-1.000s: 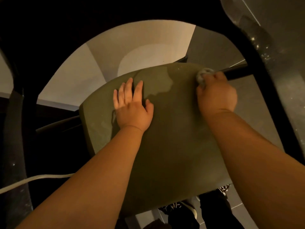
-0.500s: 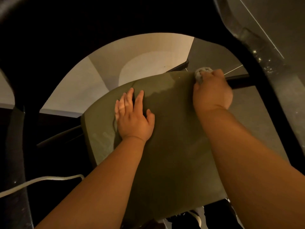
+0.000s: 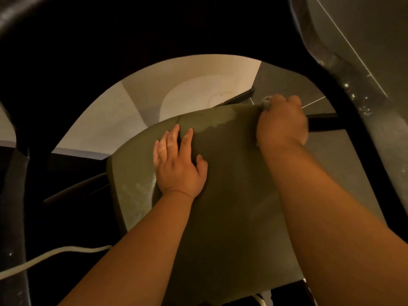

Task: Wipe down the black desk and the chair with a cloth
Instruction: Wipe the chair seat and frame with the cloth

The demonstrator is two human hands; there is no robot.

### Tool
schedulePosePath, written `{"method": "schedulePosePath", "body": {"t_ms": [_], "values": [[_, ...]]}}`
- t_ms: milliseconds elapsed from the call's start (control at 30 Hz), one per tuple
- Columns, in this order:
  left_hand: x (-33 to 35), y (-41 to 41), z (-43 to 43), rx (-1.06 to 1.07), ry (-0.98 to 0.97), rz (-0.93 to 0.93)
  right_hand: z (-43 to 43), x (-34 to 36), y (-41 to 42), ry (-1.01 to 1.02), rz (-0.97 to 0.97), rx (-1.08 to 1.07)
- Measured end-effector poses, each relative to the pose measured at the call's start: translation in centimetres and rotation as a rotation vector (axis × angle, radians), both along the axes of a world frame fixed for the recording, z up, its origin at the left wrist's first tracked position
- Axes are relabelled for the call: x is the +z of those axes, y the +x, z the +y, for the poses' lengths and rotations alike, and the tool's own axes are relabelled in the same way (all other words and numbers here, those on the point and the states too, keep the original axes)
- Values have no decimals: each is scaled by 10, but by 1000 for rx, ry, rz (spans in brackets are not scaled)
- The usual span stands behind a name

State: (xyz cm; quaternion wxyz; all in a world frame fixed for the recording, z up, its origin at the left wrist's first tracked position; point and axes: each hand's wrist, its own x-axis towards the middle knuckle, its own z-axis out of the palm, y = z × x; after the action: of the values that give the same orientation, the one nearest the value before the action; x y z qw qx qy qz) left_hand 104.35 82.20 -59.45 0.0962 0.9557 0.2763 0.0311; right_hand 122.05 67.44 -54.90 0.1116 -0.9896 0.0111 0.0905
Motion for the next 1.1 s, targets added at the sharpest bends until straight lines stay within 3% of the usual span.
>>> {"method": "schedulePosePath", "body": {"t_ms": [133,267,333,400,467,533,700,767,900,1000,1100], "values": [[0,-2,1,-8,6,2,26,-6,-7,109,27,49],[0,1,-1,-2,-8,12,53,-5,-14,213,56,533],[1,0,-1,2,-7,15,51,-1,-13,235,116,663],[2,0,0,3,-7,4,35,0,-2,121,64,537],[2,0,0,4,-4,10,15,3,9,-36,17,233],[2,0,-1,6,4,11,15,4,11,-64,44,82],[2,0,2,-10,-11,3,61,-3,-31,200,17,514],[3,0,1,-13,-16,-6,52,-3,-37,225,-27,574],[4,1,-1,-7,-20,-14,-12,-1,-30,6,-10,178],[4,1,0,4,-26,6,-44,-5,-51,-60,-72,146],[3,1,1,-6,-17,10,-54,-11,-69,70,-99,112]]}}
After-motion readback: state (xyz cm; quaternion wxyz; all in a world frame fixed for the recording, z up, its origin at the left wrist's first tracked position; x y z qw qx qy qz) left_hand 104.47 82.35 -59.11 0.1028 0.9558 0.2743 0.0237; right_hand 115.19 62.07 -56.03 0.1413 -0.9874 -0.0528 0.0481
